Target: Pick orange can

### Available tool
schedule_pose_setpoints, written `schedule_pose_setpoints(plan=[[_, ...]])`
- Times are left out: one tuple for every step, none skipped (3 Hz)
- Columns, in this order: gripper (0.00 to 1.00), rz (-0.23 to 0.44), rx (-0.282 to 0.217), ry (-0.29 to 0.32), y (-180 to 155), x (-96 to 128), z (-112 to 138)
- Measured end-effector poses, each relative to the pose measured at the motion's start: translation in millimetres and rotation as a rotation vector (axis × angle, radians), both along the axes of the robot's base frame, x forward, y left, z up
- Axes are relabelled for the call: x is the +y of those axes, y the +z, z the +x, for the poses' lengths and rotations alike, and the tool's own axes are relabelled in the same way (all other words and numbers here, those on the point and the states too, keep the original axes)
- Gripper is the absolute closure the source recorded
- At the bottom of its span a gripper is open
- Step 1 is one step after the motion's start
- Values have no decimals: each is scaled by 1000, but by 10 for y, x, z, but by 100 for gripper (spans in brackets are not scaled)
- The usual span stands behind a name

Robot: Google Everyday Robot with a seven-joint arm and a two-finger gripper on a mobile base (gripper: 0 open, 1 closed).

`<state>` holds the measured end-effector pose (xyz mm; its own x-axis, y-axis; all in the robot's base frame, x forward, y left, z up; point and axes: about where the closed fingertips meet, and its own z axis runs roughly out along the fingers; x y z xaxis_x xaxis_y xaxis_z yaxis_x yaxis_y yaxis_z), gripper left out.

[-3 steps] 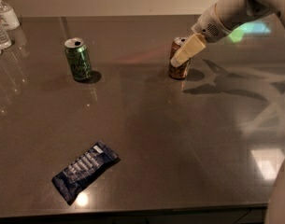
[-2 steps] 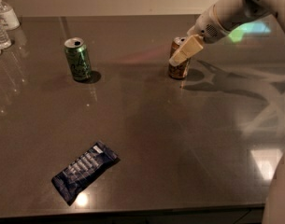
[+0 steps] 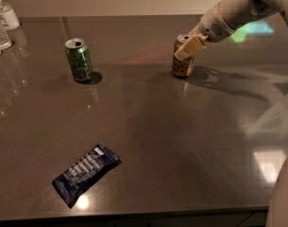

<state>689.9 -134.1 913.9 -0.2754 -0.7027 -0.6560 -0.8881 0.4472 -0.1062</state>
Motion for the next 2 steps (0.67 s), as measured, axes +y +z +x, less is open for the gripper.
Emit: schedule_pose_setpoints(plan=[[87, 32, -40, 43, 262, 64, -100], [100, 59, -83, 96, 669, 157, -265]])
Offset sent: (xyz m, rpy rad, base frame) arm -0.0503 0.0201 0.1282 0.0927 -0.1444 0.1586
